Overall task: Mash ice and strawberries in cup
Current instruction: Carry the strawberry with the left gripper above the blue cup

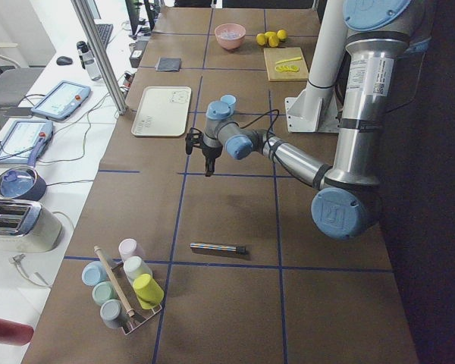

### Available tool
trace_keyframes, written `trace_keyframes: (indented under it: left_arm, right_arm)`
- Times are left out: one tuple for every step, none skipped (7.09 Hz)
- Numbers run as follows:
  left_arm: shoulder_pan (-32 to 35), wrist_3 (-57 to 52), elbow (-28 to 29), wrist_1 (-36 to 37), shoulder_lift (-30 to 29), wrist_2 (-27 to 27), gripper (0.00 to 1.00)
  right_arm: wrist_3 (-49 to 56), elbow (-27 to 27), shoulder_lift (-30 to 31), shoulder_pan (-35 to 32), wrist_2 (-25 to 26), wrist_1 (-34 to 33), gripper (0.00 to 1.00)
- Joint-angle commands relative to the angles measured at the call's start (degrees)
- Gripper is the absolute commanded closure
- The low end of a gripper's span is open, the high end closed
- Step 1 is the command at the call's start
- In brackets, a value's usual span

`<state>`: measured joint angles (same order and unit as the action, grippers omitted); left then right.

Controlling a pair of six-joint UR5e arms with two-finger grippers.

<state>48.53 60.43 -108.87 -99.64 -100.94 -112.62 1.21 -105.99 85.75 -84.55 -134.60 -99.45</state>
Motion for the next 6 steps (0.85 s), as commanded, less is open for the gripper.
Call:
trace_keyframes:
  left_arm:
    - [-1.3,8.2,-0.8,13.6,-14.9,-3.7,1.0]
    - [-3.7,12.9,-0.6,14.6,-18.2,-4.3,1.0]
    - [-6.3,17.9,2.0,14.5,-23.0,-4.2,1.0]
    - [-8.2,21.4,5.8,14.0,-27.9,-3.9,1.0]
    - [-9.7,23.5,7.9,13.8,-30.7,-3.8,1.0]
    - [-10.8,24.1,9.3,13.9,-32.8,-3.7,1.0]
  right_arm:
    - [5.9,1.2,2.9,-3.2,0.1,0.7,0.01]
    - [8.4,1.9,4.8,-4.6,0.2,1.1,0.01]
    - [9.1,4.0,6.4,-5.8,0.3,4.8,0.01]
    - [8.6,8.3,8.7,-6.2,0.3,12.6,0.01]
    - [8.2,12.4,9.3,-6.3,0.3,17.7,0.01]
    - [8.0,13.9,9.5,-6.3,0.2,18.3,0.01]
